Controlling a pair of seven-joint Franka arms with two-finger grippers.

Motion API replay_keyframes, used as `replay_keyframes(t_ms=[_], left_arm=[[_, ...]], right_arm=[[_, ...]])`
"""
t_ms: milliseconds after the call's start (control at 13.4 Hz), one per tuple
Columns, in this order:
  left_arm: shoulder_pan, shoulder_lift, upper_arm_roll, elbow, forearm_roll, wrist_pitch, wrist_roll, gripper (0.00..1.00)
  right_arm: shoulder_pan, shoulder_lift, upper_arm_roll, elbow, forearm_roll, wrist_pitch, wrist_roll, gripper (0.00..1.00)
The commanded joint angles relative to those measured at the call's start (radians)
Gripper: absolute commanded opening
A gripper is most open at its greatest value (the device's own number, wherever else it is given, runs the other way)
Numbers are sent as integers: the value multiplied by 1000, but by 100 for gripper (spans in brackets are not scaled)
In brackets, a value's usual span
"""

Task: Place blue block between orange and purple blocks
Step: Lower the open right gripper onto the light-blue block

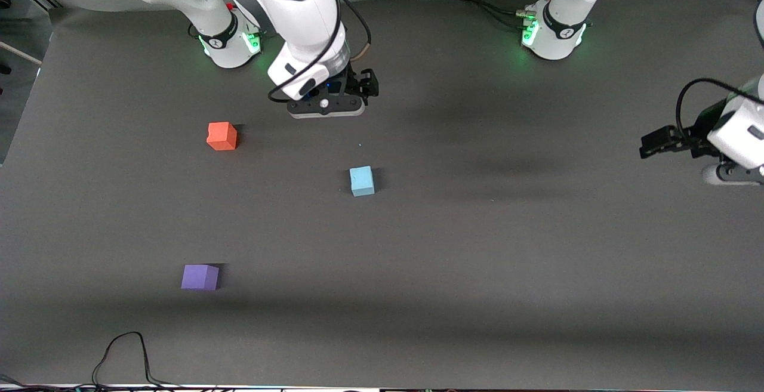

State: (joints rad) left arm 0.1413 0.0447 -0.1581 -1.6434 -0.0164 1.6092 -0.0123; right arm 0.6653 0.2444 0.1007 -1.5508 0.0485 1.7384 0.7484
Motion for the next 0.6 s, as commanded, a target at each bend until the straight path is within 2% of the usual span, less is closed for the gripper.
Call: replay_keyframes(t_ms=[0, 149, 372, 521], left_arm=[[1, -58, -5, -33, 9, -23, 20, 100], [-2, -74, -5, -33, 7, -31, 20, 100], [-14, -78, 12, -32, 4, -26, 35, 100], [-125, -78, 119, -32, 6, -26, 40, 100]], right_arm=[[13, 3, -4, -130, -29, 152, -27, 100], [14, 31, -4, -231, -86, 303, -27, 100], [10, 185, -15, -249, -122, 468, -26, 100], [11, 271, -30, -252, -136, 567, -26, 100]])
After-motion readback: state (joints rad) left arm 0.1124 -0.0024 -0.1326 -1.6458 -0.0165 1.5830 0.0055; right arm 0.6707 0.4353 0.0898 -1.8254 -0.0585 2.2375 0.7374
